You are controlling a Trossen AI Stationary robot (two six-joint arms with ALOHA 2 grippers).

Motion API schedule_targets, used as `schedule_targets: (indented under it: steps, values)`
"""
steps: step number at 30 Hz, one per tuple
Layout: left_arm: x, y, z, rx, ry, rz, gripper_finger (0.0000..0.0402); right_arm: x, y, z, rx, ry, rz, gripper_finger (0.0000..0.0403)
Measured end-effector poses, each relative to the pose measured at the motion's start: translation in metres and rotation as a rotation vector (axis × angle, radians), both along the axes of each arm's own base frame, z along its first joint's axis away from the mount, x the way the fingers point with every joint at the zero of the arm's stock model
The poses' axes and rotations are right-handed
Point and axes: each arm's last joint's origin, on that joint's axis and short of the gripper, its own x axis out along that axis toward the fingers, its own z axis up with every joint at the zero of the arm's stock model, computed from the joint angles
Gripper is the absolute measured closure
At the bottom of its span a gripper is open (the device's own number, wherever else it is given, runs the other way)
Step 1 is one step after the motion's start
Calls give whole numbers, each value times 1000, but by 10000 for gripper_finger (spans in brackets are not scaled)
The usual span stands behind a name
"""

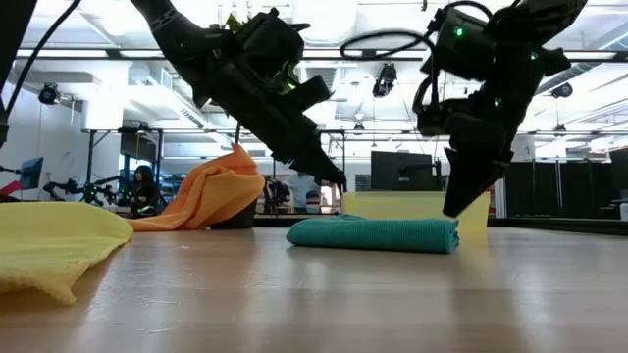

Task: Fold microfiber towels
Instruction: Fold the blue microfiber towel, then put the folded blue microfiber towel into the yellow bin

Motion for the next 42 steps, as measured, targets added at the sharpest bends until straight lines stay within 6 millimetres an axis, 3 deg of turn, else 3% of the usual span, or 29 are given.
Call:
schedule_targets:
  steps: [4,8,13,16,28,36,42]
  values:
    - [-2,-9,-6,-108,60,-95,253,4,9,17,9,-141,40,262]
    - [-10,-20,-27,-183,214,-83,298,9,35,29,35,-272,177,266]
    - [-10,-29,-41,-244,273,-44,373,9,64,25,36,-293,293,276]
    - [-8,-38,-43,-273,258,-47,397,9,77,20,56,-291,318,274]
    - [-5,-86,-37,-316,204,-141,387,8,100,8,8,-261,414,238]
    - [-10,-87,-28,-379,191,-59,387,7,111,-4,-65,-218,526,190]
    - [-10,-86,-23,-364,170,-48,387,15,117,-20,-116,-154,599,182]
